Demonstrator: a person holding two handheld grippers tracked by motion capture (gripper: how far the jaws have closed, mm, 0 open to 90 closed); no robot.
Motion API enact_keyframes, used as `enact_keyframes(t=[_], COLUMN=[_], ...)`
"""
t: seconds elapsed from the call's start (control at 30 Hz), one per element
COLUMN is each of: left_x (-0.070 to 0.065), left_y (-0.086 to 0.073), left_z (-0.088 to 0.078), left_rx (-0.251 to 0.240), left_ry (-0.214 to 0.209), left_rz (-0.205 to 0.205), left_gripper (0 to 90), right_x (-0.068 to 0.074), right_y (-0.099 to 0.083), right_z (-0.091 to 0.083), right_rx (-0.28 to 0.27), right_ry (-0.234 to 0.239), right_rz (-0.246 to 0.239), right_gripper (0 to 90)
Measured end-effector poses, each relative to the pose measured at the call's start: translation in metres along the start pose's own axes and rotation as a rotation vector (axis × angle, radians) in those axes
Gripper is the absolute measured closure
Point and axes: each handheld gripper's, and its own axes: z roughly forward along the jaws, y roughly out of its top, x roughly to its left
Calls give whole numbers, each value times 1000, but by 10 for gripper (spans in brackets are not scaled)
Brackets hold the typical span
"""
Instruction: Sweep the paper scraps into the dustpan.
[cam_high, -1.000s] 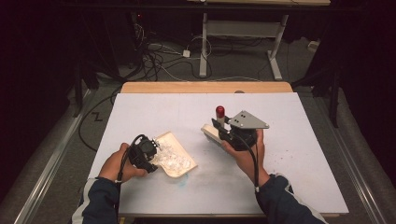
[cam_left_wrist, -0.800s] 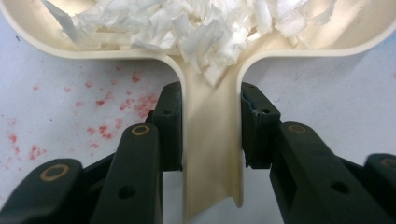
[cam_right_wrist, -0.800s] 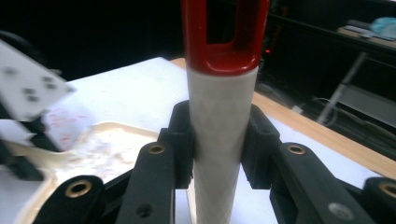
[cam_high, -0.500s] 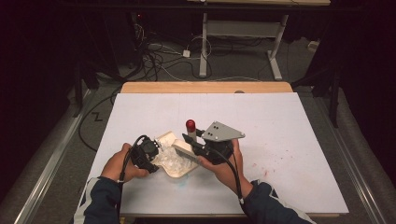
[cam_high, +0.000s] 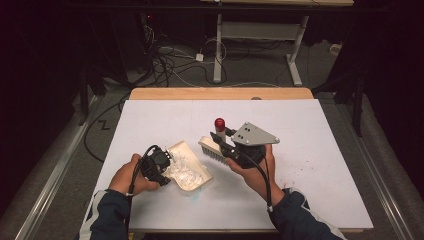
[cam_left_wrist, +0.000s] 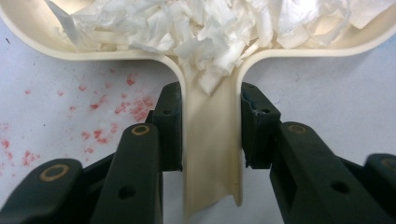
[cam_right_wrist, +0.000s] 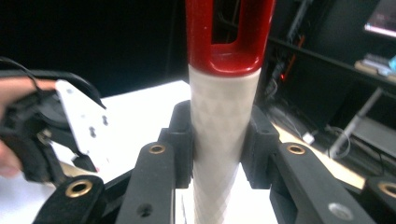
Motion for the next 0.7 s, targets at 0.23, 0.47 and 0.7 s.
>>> enact_keyframes(t=[0.23,0.47,0.7], left_x=[0,2,5], left_y=[1,-4,-9], left_z=[0,-1,-1], left_rx=[3,3,6], left_ry=[1,-2,-5], left_rz=[-1,-4,-10], left_gripper=[629,630,629], right_x=[2,18,4], right_y=[-19,-11,-3], right_z=[3,-4,-22], right_rx=[48,12,-22], right_ry=[55,172,127], right_rz=[37,54,40], right_gripper=[700,699,699])
